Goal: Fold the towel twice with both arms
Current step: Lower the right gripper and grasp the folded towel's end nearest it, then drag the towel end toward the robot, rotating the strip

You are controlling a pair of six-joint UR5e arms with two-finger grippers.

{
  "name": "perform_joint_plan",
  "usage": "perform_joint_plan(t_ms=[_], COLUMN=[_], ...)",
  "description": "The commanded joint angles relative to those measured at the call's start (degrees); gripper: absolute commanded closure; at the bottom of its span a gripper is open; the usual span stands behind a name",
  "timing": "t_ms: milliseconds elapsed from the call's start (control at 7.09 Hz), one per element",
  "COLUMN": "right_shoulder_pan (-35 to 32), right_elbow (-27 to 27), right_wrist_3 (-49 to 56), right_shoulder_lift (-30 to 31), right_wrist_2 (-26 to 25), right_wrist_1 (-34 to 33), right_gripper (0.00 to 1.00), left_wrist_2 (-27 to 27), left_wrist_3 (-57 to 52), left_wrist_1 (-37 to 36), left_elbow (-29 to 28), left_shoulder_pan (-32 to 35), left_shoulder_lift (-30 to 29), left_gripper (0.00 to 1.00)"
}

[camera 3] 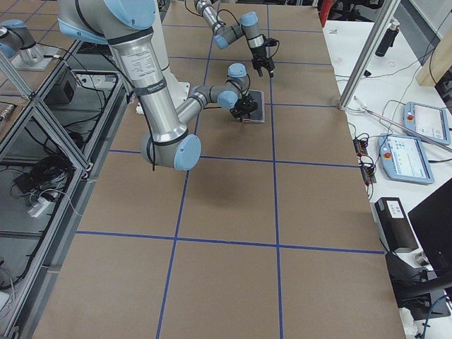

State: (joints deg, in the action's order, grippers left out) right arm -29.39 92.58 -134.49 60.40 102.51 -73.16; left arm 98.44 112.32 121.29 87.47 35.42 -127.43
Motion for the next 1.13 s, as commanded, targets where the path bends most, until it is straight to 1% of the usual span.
perform_joint_plan(t_ms=[0,564,846,987], right_shoulder_pan=[0.2,0.2,2.0,3.8], right_elbow=[0.1,1.5,4.8,6.3], right_wrist_3=[0.1,-0.2,-1.7,-4.2], right_shoulder_lift=[0.0,-0.5,0.2,0.3], right_wrist_2=[0.1,0.1,0.5,0.5], right_wrist_1=[0.1,0.0,-0.8,-0.8], right_gripper=[0.99,1.0,1.0,1.0], left_wrist_2=[0.0,0.0,0.2,0.2], left_wrist_3=[0.0,0.0,0.1,0.1], left_wrist_1=[0.0,0.0,-0.2,-2.2], left_elbow=[0.0,0.3,1.8,3.2], left_shoulder_pan=[0.0,0.2,0.3,0.2], left_shoulder_lift=[0.0,0.0,0.2,0.1], left_gripper=[0.0,0.0,0.0,0.0])
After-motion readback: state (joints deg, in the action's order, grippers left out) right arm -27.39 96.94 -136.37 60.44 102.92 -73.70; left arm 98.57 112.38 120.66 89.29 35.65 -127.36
